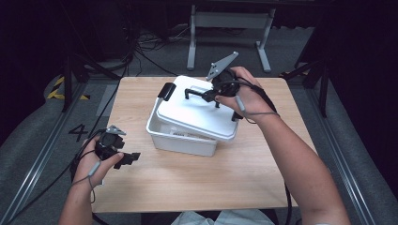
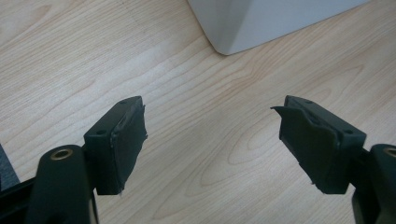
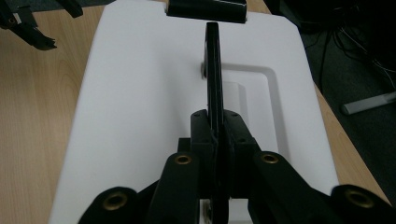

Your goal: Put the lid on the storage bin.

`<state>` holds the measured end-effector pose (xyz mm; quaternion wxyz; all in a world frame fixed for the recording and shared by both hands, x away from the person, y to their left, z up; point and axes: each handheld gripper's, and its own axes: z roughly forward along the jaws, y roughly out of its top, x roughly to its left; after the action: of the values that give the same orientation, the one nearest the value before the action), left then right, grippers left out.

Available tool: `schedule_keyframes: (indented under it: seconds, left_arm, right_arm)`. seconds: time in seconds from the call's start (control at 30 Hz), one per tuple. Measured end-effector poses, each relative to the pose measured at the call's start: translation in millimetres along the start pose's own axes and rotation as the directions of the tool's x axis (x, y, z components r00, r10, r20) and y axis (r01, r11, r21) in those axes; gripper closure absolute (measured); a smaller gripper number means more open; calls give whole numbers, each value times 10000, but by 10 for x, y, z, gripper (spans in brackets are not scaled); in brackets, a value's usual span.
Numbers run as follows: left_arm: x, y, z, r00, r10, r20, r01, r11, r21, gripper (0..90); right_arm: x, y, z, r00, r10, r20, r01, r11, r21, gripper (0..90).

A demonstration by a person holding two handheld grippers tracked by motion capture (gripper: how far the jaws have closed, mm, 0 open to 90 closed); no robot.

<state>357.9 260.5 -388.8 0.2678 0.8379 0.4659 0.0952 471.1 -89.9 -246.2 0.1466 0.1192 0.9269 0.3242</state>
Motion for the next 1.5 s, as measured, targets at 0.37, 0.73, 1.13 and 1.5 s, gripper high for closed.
schedule_keyframes:
  seconds: [0.37,0.73,1.13,1.5]
  left_arm:
    - [19,-7,-23,10000,1,29,-1,10000,-66,234]
    - [11,-6,-20,10000,24,13,-24,10000,-61,234]
    - [7,-5,-23,10000,26,32,-26,10000,-58,234]
    - [3,-1,-14,10000,80,57,-80,10000,38,233]
  right_arm:
    - [23,142,213,9988,-349,-356,349,9994,-5,847]
    - [44,168,460,9959,-573,-694,589,9981,206,847]
    - [27,102,574,9922,-667,-1050,689,9975,170,847]
    - [50,60,636,9906,-829,-1086,868,9957,324,843]
